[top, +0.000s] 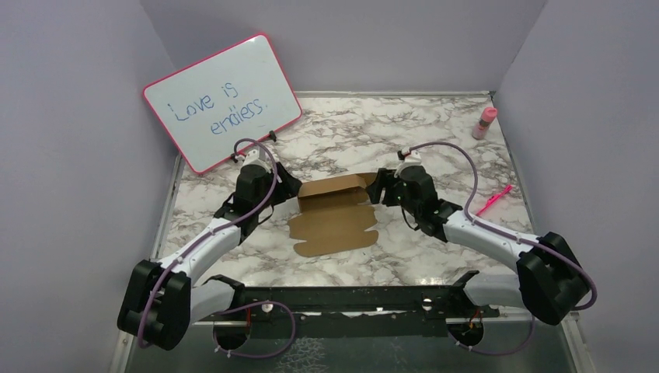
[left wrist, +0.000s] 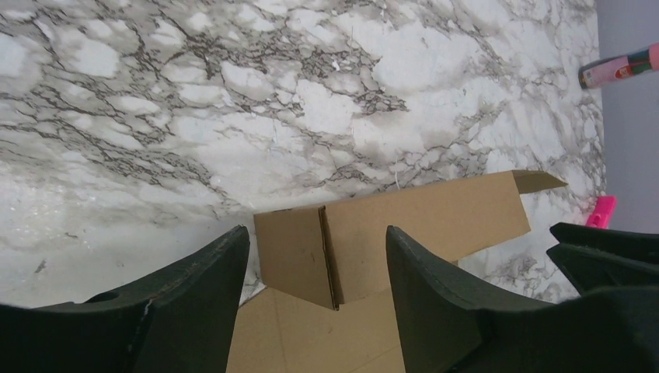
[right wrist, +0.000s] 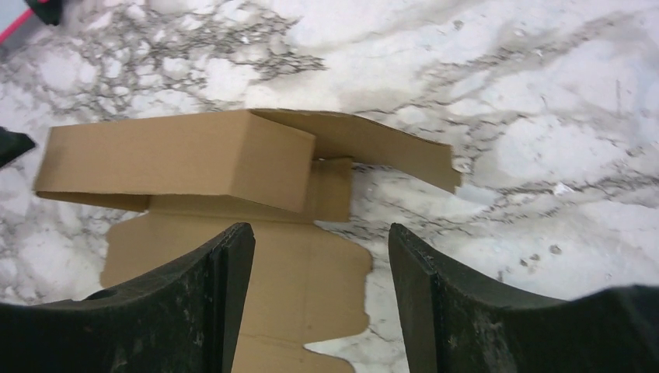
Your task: Fold the paper box
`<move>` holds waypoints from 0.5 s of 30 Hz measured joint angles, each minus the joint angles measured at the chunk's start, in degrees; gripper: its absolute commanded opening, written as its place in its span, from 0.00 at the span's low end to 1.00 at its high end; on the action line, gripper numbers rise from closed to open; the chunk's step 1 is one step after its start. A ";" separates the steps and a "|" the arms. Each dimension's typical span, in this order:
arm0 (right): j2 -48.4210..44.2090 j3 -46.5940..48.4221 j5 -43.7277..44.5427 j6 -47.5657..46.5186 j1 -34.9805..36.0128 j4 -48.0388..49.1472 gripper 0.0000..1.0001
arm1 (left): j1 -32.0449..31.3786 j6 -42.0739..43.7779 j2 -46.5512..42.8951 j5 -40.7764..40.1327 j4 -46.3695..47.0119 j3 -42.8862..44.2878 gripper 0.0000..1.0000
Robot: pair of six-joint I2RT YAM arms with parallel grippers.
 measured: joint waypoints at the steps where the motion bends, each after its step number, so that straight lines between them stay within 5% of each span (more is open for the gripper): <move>1: -0.44 -1.53 -0.02 0.04 -0.57 1.25 0.68 | 0.00 0.37 -0.17 -0.59 -0.74 0.66 0.69; 15: 13.75 -10.58 -1.25 4.61 -1.75 25.79 0.55 | -0.04 1.51 4.09 -0.52 -1.18 3.17 0.71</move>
